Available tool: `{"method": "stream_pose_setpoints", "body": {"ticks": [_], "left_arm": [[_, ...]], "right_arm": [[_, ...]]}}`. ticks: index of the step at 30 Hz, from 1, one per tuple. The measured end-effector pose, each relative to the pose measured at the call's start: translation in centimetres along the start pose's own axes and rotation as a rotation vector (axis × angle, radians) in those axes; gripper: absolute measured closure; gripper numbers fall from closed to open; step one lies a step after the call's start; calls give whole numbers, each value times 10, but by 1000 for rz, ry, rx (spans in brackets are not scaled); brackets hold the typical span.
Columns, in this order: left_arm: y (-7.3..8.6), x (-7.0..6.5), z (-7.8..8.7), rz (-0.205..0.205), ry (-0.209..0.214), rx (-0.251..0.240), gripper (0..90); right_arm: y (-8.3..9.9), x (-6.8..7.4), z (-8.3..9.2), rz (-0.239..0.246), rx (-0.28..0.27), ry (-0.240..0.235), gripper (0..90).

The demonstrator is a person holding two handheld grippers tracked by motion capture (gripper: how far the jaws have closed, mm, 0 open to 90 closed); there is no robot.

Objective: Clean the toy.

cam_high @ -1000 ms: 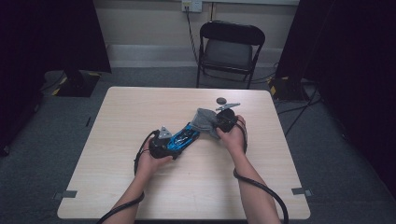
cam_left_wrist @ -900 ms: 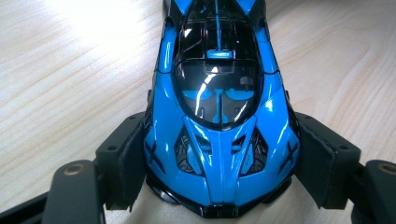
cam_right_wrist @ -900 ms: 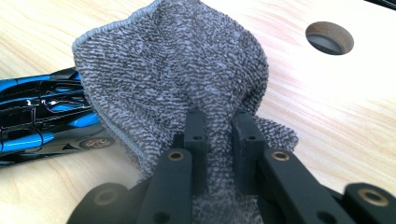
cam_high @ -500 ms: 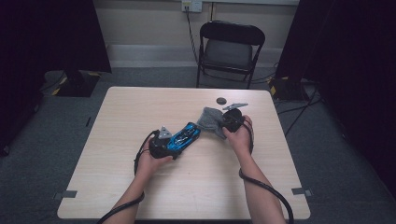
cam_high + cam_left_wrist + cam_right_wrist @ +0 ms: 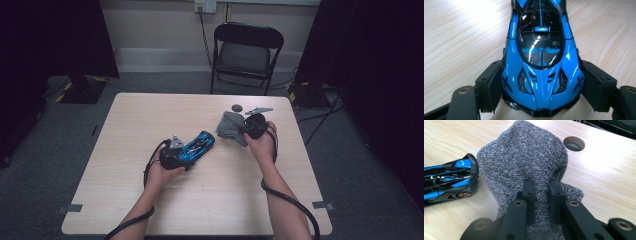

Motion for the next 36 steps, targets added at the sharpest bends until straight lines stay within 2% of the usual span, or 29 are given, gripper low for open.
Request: {"method": "stream_pose_setpoints", "body": {"ticks": [7,18,24,36], "left_arm": [[0,0,0,0,0,0,258],[0,0,0,-1,-1,0,258],[0,0,0,-1,-1,0,259],[0,0,0,-2,-1,0,259]], "right_arm": [[-5,6,8,4,-28,-27,789],[-20,39,16,39,-73,-117,789],[-22,58,15,75,-68,-157,789],[-20,83,11,114,-63,-208,788]]}}
Point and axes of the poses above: each handheld gripper's, and its own axes: z roughly backward along the jaws, y roughly out of its underside, x roughly to its left, the point moved 6 cm from there along -z, roughly forward along the jaws, and after that the axes turned 3 degrees about z, right-handed, at the moved point
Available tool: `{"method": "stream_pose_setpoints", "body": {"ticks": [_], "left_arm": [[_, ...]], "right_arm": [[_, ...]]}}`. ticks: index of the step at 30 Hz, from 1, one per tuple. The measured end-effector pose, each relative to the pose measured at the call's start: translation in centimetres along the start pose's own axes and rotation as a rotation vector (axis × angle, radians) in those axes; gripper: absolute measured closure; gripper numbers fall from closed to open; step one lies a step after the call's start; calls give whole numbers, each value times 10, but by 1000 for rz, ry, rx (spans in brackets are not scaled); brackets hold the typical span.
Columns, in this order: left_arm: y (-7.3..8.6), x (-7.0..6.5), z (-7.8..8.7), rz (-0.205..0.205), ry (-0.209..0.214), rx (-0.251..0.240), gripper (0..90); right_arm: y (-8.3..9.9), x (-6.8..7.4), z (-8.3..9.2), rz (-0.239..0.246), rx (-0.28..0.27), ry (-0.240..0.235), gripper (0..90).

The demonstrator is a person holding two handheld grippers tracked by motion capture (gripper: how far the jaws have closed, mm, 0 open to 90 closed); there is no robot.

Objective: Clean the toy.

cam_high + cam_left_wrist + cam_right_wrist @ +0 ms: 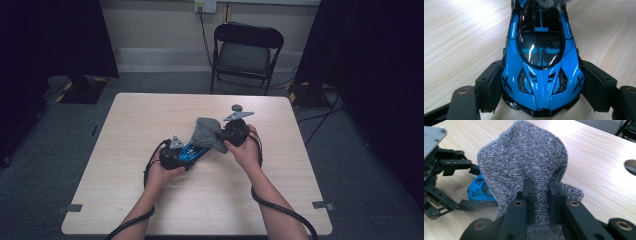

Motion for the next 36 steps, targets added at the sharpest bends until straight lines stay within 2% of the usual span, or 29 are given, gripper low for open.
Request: {"method": "stream_pose_setpoints", "body": {"ticks": [15,22,36], "left_arm": [[0,0,0,2,1,0,258],[0,0,0,3,-1,0,258],[0,0,0,4,-1,0,258]], "right_arm": [[2,31,-16,72,37,-62,787],[3,44,-29,84,54,-89,787],[15,49,-46,66,84,-99,786]]}}
Point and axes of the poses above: each handheld gripper's, and its own axes: z roughly backward along the jaws, y roughly out of its underside, x roughly to its left, the point moved 6 cm from there along -z, roughly forward along the jaws, and after that the axes turned 3 degrees about z, right-handed, at the moved point
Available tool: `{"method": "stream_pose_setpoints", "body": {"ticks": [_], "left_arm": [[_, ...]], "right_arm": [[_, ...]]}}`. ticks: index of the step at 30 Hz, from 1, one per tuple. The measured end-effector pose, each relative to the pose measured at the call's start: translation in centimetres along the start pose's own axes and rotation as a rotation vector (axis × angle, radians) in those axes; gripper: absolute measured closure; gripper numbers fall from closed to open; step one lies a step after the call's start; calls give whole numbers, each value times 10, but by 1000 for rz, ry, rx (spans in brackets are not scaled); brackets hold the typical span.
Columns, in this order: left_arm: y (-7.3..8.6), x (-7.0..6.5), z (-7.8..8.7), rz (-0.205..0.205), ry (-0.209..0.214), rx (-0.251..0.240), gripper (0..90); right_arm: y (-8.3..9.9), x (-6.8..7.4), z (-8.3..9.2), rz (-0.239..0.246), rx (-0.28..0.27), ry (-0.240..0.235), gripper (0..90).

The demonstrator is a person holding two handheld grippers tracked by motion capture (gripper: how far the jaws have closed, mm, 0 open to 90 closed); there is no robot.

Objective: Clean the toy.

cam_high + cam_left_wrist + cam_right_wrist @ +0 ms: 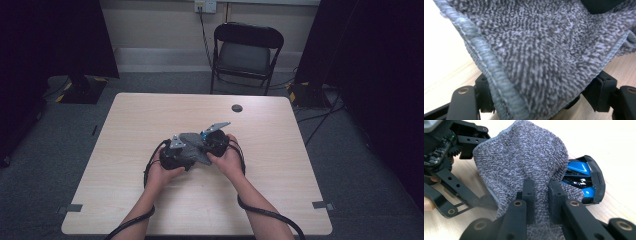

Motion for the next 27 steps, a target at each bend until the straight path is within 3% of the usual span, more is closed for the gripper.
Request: {"method": "stream_pose_setpoints", "body": {"ticks": [27], "left_arm": [[0,0,0,0,1,0,258]], "right_arm": [[2,-19,-3,-34,18,50,781]]}}
Point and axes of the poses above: each handheld gripper's, and its own axes: z roughly backward along the jaws, y roughly out of its underside, x roughly to its left, the point moved 6 cm from there along -z, roughly forward along the jaws, and after that the axes turned 3 degrees about z, right-handed, at the moved point
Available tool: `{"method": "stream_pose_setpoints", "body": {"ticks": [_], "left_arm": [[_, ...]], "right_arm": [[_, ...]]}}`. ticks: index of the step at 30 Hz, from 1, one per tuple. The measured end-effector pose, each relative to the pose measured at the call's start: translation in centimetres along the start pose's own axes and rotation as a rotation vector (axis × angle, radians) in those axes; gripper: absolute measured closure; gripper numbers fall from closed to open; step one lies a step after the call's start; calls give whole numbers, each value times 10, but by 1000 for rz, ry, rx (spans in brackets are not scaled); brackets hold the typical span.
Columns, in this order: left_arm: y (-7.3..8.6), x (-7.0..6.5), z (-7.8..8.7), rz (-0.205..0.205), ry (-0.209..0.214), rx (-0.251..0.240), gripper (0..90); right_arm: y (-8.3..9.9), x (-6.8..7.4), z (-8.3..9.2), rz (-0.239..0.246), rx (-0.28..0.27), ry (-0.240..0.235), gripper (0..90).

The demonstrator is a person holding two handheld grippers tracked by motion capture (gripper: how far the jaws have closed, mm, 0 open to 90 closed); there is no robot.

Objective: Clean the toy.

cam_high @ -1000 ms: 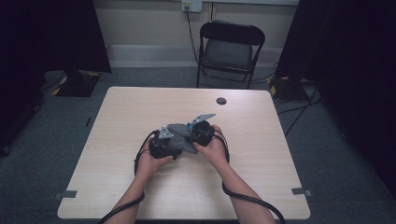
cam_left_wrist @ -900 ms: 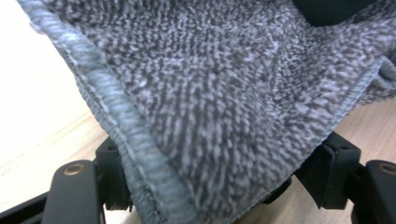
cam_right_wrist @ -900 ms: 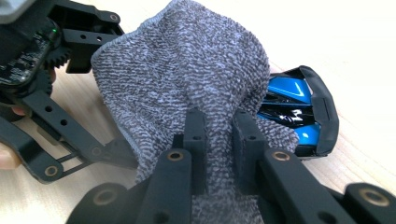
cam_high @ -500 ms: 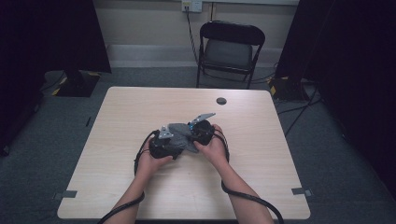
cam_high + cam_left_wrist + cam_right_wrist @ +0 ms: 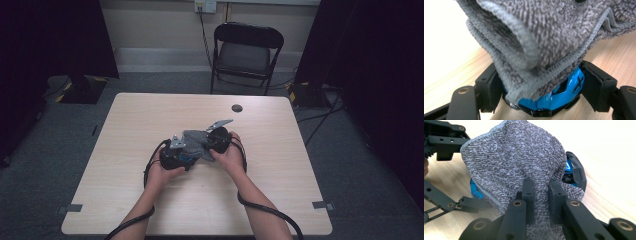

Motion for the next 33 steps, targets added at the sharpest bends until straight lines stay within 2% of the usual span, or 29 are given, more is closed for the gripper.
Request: {"method": "stream_pose_setpoints", "body": {"ticks": [20,33], "left_arm": [[0,0,0,1,0,-1,258],[0,0,0,-2,0,1,258]], "right_arm": [[-1,-12,3,-23,4,37,781],[3,-33,8,-59,6,89,781]]}}
Point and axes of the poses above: each handheld gripper's, and its own axes: z roughly backward along the jaws, y roughly out of its underside, x roughly to its left, the point moved 6 cm from there along -z, roughly forward along the jaws, and after that the axes turned 3 degrees about z, right-handed, at the moved point
